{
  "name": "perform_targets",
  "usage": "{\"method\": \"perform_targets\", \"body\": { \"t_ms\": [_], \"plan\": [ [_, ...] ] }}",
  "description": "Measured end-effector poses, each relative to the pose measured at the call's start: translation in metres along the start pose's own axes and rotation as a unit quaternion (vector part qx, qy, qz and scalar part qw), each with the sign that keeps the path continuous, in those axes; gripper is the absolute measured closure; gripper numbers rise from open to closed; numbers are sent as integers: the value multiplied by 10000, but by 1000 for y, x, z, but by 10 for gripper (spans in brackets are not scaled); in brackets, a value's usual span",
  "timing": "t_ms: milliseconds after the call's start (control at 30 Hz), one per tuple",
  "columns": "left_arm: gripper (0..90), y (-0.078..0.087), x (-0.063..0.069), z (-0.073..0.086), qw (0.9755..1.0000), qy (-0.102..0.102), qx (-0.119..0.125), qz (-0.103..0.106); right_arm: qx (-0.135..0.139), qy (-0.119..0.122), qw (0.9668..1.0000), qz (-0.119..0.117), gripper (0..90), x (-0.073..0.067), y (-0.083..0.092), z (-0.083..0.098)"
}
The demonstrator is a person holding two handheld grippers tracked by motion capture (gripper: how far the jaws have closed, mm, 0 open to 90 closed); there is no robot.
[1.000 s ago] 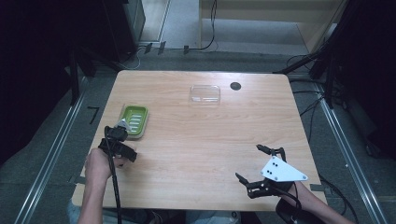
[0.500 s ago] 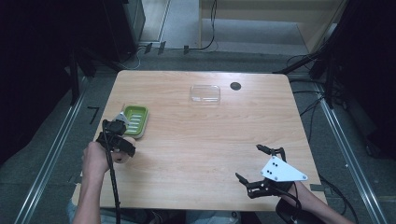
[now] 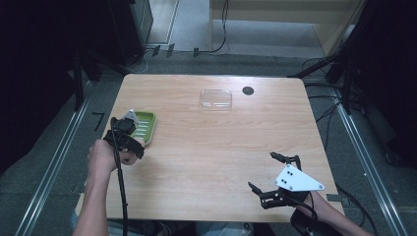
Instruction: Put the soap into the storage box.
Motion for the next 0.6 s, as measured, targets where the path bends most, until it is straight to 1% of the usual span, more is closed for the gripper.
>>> {"method": "perform_targets", "body": {
  "t_ms": [67,167,233,600],
  "plan": [
    [333,0,-1,-2,10000,-9,-39,10,-4,1,10000,0,0,0,0,0],
    [333,1,-4,-5,10000,38,-46,28,-6,0,10000,-3,0,0,0,0],
    [333,0,-7,-8,10000,71,-66,-7,-6,-5,10000,2,0,0,0,0],
    [333,3,-10,-20,9999,81,-81,-24,-1,-7,10000,-2,0,0,0,0]
  ]
}}
Point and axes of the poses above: each handheld gripper's, and its own axes: y roughly backward along the jaws, z roughly out of its underside, x roughly to its right, the point moved 6 cm from there along -y, roughly forward along the jaws, and after that the axes turned 10 degrees about x, right-handed, at the moved point
